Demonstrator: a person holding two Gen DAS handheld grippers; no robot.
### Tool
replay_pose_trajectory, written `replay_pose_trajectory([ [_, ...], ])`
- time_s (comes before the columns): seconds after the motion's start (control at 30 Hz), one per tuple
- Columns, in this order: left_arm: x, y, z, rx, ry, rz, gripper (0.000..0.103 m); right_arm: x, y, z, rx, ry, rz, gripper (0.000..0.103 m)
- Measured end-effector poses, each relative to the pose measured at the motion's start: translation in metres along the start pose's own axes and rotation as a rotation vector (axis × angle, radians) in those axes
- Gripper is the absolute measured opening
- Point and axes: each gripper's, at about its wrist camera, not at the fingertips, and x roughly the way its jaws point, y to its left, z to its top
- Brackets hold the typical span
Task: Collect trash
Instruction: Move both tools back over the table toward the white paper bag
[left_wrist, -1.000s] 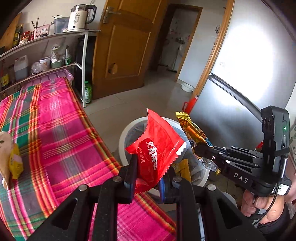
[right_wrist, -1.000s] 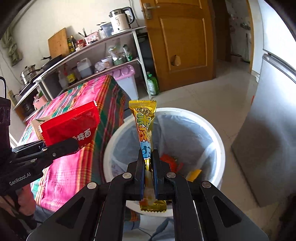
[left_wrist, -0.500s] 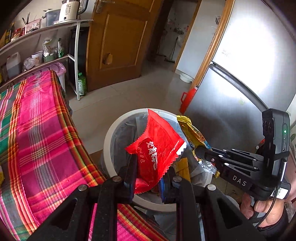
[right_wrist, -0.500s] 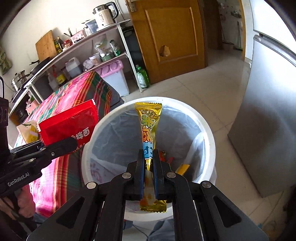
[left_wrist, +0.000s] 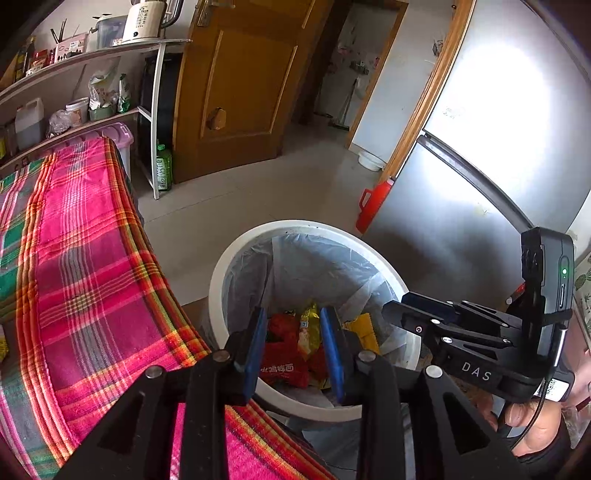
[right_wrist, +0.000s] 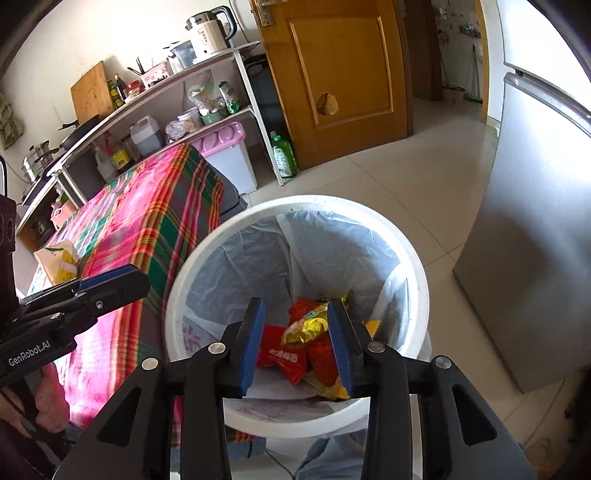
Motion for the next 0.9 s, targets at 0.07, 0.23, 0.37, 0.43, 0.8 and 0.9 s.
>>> replay_pose_trajectory([
  [0.07, -0.008, 0.001, -0.001, 0.002, -0.015, 0.002, 0.032, -0.006, 0.006, 0.001, -0.006, -0.013, 0.002, 0.037],
  [0.23, -0.029, 0.003, -0.006, 0.001, -0.055, 0.015, 0.032, -0.023, 0.022, 0.003, -0.026, -0.049, 0.017, 0.037],
  [0.37, -0.047, 0.010, -0.009, -0.013, -0.085, 0.029, 0.032, -0.035, 0.037, 0.004, -0.051, -0.074, 0.035, 0.037],
  [0.43, -0.057, 0.014, -0.013, -0.020, -0.099, 0.037, 0.032, -0.039, 0.045, 0.004, -0.064, -0.085, 0.047, 0.037],
  [0.8, -0.102, 0.045, -0.034, -0.074, -0.163, 0.111, 0.032, -0.043, 0.090, 0.000, -0.136, -0.092, 0.113, 0.037],
  [0.9, -0.110, 0.052, -0.041, -0.091, -0.169, 0.131, 0.032, -0.042, 0.100, -0.003, -0.152, -0.092, 0.131, 0.037],
])
